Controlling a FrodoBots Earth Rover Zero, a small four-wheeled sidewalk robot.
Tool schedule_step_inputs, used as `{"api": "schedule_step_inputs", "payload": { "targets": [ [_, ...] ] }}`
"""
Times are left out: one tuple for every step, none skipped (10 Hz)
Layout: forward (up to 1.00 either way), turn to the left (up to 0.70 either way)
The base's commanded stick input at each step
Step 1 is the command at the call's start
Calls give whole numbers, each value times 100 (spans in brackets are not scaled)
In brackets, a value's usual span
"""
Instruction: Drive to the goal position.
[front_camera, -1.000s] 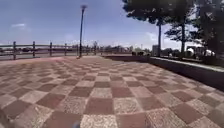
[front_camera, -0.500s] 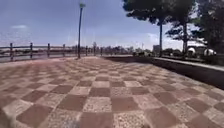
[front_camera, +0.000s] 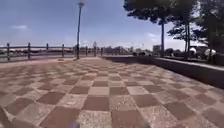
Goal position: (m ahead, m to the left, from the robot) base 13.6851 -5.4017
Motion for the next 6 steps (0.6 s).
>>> {"api": "schedule_step_inputs", "payload": {
  "targets": [
    [70, 0],
    [70, 0],
    [70, 0],
    [70, 0],
    [70, 0],
    [70, 0]
  ]
}}
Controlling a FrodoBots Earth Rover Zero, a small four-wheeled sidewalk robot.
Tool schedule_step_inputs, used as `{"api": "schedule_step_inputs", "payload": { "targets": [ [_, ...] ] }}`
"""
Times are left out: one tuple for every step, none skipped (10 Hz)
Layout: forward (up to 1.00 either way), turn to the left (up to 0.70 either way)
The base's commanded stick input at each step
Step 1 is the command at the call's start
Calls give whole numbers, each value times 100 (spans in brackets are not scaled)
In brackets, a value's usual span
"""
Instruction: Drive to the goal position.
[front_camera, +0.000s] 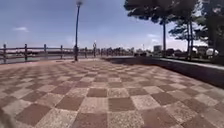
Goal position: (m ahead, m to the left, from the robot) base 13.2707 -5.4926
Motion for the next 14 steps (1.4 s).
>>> {"api": "schedule_step_inputs", "payload": {
  "targets": [
    [70, 0],
    [70, 0],
    [70, 0],
    [70, 0],
    [70, 0],
    [70, 0],
    [70, 0],
    [70, 0],
    [70, -2],
    [70, -35],
    [70, -35],
    [70, -20],
    [70, 0],
    [70, 0]
  ]
}}
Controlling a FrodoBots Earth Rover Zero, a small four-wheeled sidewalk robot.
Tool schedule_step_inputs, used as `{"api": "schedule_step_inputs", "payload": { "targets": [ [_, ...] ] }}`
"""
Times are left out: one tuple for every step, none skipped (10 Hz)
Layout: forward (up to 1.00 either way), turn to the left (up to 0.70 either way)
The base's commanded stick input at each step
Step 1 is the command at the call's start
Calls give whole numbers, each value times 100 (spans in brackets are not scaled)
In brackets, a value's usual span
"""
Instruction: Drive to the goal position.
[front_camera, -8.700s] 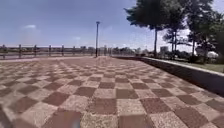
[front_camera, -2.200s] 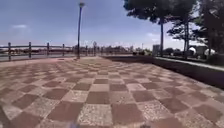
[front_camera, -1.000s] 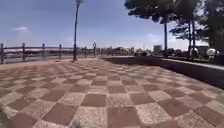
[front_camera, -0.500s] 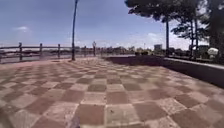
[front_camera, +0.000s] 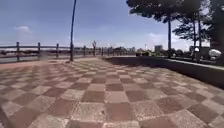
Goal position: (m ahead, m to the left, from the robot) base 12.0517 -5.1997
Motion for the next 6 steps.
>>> {"api": "schedule_step_inputs", "payload": {
  "targets": [
    [70, 0],
    [70, 0],
    [70, 0],
    [70, 0],
    [70, 0],
    [70, 0]
  ]
}}
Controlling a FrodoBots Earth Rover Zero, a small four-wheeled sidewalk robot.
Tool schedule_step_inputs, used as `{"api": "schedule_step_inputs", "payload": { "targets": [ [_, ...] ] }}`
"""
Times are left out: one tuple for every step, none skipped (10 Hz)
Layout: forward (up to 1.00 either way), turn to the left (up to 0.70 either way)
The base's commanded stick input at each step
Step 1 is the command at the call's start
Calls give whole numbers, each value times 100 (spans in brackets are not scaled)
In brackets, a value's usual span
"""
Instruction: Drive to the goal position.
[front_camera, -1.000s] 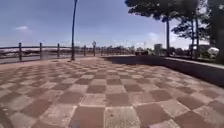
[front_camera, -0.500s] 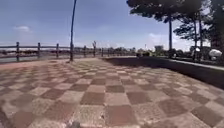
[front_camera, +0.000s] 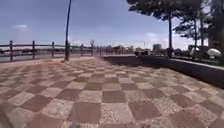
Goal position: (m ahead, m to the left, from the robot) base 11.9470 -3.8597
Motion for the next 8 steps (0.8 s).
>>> {"api": "schedule_step_inputs", "payload": {
  "targets": [
    [70, 0],
    [70, 0],
    [70, 0],
    [70, 0],
    [70, 0],
    [70, 0],
    [70, 0],
    [70, 0]
  ]
}}
